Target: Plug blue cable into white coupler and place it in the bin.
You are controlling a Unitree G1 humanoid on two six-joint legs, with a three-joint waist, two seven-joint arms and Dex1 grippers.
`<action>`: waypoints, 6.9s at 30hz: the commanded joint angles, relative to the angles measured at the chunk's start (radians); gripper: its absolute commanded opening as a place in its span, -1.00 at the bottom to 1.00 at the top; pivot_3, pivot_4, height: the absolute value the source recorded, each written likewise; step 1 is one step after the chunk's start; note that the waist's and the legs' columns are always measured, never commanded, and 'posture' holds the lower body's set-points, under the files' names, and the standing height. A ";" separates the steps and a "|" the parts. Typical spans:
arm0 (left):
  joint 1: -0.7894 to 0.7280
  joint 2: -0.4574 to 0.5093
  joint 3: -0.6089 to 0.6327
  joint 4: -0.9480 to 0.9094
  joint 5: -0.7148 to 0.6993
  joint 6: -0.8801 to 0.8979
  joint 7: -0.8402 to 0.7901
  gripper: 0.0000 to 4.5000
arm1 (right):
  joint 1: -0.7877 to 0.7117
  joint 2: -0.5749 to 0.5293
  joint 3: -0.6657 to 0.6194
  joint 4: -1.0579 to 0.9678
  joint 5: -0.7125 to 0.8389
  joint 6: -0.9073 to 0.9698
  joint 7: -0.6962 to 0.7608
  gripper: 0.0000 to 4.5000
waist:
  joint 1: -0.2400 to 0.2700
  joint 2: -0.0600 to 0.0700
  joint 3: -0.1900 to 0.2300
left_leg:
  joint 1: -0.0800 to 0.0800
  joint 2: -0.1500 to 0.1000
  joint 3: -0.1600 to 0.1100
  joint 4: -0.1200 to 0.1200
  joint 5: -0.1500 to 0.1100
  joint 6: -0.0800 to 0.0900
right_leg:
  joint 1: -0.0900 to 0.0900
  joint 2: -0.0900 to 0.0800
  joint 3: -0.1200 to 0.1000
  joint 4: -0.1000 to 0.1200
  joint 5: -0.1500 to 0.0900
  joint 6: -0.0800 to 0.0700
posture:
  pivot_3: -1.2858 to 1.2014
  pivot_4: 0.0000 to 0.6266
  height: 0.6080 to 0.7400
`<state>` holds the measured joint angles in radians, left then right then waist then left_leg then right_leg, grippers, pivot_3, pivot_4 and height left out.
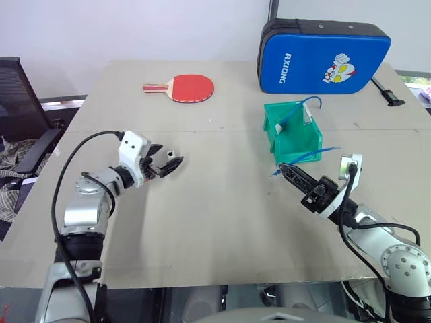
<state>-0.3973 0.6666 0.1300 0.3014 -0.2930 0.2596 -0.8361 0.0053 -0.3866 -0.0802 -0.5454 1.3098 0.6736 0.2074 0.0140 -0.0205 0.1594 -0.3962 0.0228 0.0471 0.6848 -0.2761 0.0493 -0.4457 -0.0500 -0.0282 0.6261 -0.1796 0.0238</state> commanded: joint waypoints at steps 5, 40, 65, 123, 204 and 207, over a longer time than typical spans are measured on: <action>-0.148 0.024 -0.060 0.256 0.090 -0.161 -0.103 0.89 | 0.019 -0.009 -0.014 -0.063 -0.002 -0.001 -0.004 -1.00 | -0.003 -0.001 0.000 | 0.000 0.000 0.001 0.000 0.000 0.000 | 0.000 0.000 0.000 0.000 0.002 0.003 | 0.03 -0.52 0.87; -0.184 -0.228 -0.462 -0.104 0.177 -0.050 -0.278 -0.69 | -0.363 -0.069 0.319 0.095 -0.617 -0.037 0.229 -1.00 | -0.003 -0.001 0.000 | -0.001 -0.001 0.000 0.001 0.000 0.000 | 0.000 0.003 0.000 0.000 0.003 0.002 | 0.03 -0.52 0.87; -0.195 -0.243 -0.459 -0.073 0.191 -0.059 -0.315 -0.69 | -0.416 -0.098 0.437 0.299 -0.975 -0.082 0.468 -1.00 | -0.001 -0.001 -0.001 | 0.000 -0.001 -0.001 0.001 0.000 0.000 | 0.000 0.002 0.000 0.001 0.003 0.002 | 0.03 -0.52 0.87; -0.197 -0.247 -0.451 -0.066 0.195 -0.061 -0.287 -0.69 | -0.482 -0.131 0.397 0.278 -1.034 -0.032 0.572 -1.00 | -0.001 -0.001 -0.001 | 0.000 -0.001 0.000 0.002 0.000 0.000 | 0.000 0.002 0.000 0.001 0.004 0.002 | 0.03 -0.52 0.87; -0.197 -0.246 -0.440 -0.113 0.176 -0.008 -0.246 -0.69 | -0.497 -0.080 0.664 0.617 -1.243 -0.019 0.732 -1.00 | -0.007 0.001 -0.015 | 0.016 0.000 -0.001 0.000 0.000 0.001 | 0.014 0.001 -0.001 0.001 -0.002 0.002 | 0.03 -0.52 0.87; -0.191 -0.247 -0.439 -0.121 0.174 -0.004 -0.241 -0.69 | -0.487 -0.056 0.609 0.636 -1.246 -0.091 0.690 -1.00 | -0.011 0.000 -0.017 | 0.017 0.001 -0.001 0.000 0.000 0.001 | 0.014 0.001 -0.001 0.001 -0.002 0.002 | 0.03 -0.52 0.87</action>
<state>-0.5615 0.4287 -0.3455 0.2534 -0.0975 0.2766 -1.0818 -0.5741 -0.4391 0.4214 -0.0897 0.1435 0.5533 0.9108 0.0033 -0.0203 0.1422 -0.3793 0.0236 0.0458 0.6846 -0.2764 0.0500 -0.4314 -0.0489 -0.0287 0.6269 -0.1811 0.0254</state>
